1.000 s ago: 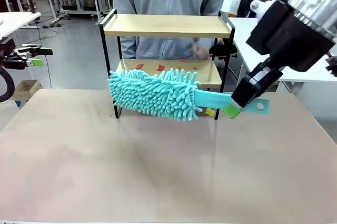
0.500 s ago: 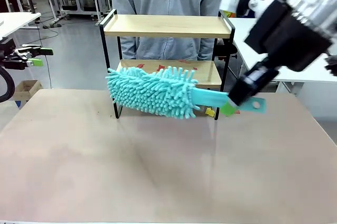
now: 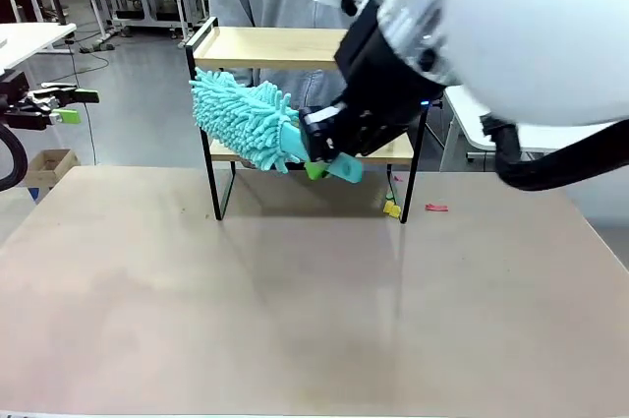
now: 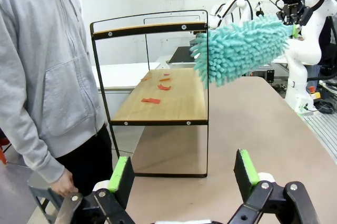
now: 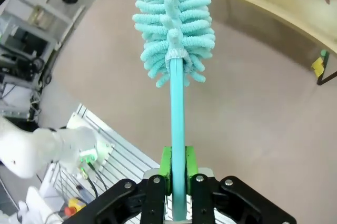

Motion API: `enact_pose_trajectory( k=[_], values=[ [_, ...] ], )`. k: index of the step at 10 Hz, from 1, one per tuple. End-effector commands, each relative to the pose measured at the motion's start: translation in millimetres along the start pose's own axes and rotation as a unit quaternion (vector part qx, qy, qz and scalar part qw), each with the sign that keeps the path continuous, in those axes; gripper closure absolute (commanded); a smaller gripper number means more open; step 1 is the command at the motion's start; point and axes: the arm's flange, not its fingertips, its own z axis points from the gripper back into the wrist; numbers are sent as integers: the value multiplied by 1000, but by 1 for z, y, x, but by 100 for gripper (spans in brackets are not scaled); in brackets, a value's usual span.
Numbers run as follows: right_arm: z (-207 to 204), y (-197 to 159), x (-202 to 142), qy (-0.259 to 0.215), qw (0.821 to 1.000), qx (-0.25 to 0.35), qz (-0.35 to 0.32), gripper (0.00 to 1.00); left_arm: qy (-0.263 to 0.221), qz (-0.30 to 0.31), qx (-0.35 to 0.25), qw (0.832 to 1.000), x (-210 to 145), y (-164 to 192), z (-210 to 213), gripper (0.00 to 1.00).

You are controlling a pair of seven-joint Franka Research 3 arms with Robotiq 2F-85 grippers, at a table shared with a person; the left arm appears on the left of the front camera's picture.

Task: Clean the shelf.
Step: Clean the specific section of the Shelf indicated by the human with the Duster.

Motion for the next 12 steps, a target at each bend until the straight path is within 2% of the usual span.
enact_pose_trajectory(
  k=[1, 2, 3, 8, 9, 12],
  values=[
    [-16, 14, 23, 0, 999, -33, -36, 87, 4, -8, -4, 1000, 1, -1, 0, 0],
    [-8, 13, 18, 13, 999, -37, -21, 87, 4, -8, -4, 1000, 1, -1, 0, 0],
    [-12, 5, 8, 4, 1000, -12, -17, 87, 4, -8, -4, 1000, 1, -1, 0, 0],
    [-15, 9, 11, 11, 1000, -16, -17, 87, 4, -8, -4, 1000, 1, -1, 0, 0],
    [-24, 23, 18, -17, 998, -24, -53, 87, 4, -8, -4, 1000, 1, -1, 0, 0],
    [-48, 44, 29, -46, 989, -72, -124, 87, 4, -8, -4, 1000, 1, -1, 0, 0]
  ],
)
